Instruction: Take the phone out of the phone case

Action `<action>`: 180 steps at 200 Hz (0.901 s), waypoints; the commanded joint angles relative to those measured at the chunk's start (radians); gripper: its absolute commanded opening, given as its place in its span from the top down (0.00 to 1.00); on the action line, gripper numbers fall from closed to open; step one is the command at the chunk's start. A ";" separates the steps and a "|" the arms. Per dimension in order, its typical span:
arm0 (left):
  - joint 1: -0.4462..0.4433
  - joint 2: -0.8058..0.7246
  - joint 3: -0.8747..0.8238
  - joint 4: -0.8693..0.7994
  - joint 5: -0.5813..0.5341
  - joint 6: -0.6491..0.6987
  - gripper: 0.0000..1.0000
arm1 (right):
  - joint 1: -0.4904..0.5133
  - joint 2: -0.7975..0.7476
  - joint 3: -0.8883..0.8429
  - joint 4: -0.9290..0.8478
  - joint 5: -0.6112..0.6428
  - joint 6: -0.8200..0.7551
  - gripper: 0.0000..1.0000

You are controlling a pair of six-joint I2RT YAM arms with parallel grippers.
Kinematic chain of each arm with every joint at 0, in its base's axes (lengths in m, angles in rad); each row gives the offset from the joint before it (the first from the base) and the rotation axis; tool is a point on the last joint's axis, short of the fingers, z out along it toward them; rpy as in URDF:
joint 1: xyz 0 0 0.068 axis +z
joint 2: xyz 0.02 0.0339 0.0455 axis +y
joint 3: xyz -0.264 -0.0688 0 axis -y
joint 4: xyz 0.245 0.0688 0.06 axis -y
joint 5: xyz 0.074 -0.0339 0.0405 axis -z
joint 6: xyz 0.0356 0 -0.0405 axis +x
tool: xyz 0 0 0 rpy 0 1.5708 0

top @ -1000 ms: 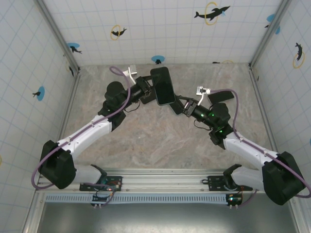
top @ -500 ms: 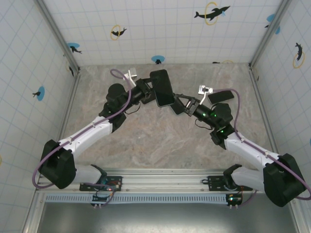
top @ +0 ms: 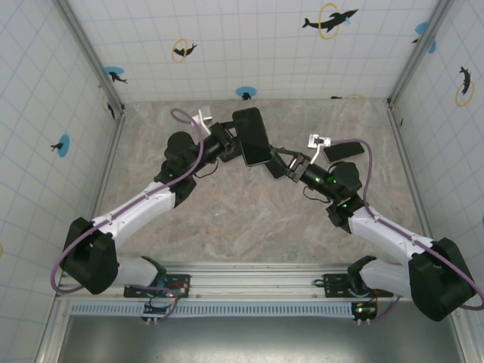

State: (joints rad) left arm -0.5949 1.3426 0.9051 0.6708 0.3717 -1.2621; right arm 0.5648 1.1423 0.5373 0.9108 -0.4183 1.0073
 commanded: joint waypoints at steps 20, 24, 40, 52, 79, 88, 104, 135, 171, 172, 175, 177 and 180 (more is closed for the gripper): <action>-0.006 -0.012 0.006 0.154 0.009 -0.054 1.00 | 0.000 0.005 -0.036 0.033 0.009 0.022 0.67; -0.005 -0.013 0.008 0.154 0.011 -0.053 1.00 | -0.004 0.003 -0.044 0.049 0.012 0.034 0.68; -0.006 -0.020 0.008 0.125 0.010 -0.035 1.00 | -0.016 0.005 -0.046 0.093 0.004 0.062 0.67; -0.005 -0.023 0.005 0.116 0.011 -0.030 1.00 | -0.017 0.006 -0.043 0.121 0.005 0.080 0.67; -0.005 -0.015 0.009 0.125 0.013 -0.036 1.00 | -0.013 0.017 -0.027 0.132 -0.021 0.087 0.67; -0.006 -0.010 0.014 0.130 0.016 -0.039 1.00 | -0.009 0.017 -0.029 0.130 -0.022 0.086 0.68; -0.006 -0.004 0.021 0.141 0.019 -0.044 1.00 | -0.011 0.020 -0.039 0.125 -0.021 0.088 0.68; -0.006 -0.008 0.016 0.145 0.020 -0.045 1.00 | -0.014 0.021 -0.055 0.137 -0.018 0.100 0.68; -0.006 -0.003 0.013 0.177 0.038 -0.063 1.00 | -0.028 0.025 -0.092 0.201 -0.006 0.156 0.69; -0.006 -0.003 0.013 0.176 0.038 -0.063 1.00 | -0.028 0.026 -0.093 0.203 -0.005 0.156 0.69; -0.005 -0.004 0.012 0.172 0.038 -0.062 1.00 | -0.029 0.025 -0.092 0.204 -0.008 0.156 0.69; -0.005 -0.005 0.011 0.171 0.037 -0.062 1.00 | -0.030 0.025 -0.090 0.203 -0.009 0.156 0.69; -0.006 -0.006 0.010 0.170 0.036 -0.059 1.00 | -0.030 0.026 -0.085 0.200 -0.013 0.154 0.69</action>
State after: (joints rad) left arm -0.5949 1.3468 0.8986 0.7204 0.3840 -1.2873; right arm 0.5484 1.1534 0.4812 1.0611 -0.4271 1.1297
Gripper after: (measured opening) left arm 0.117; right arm 0.311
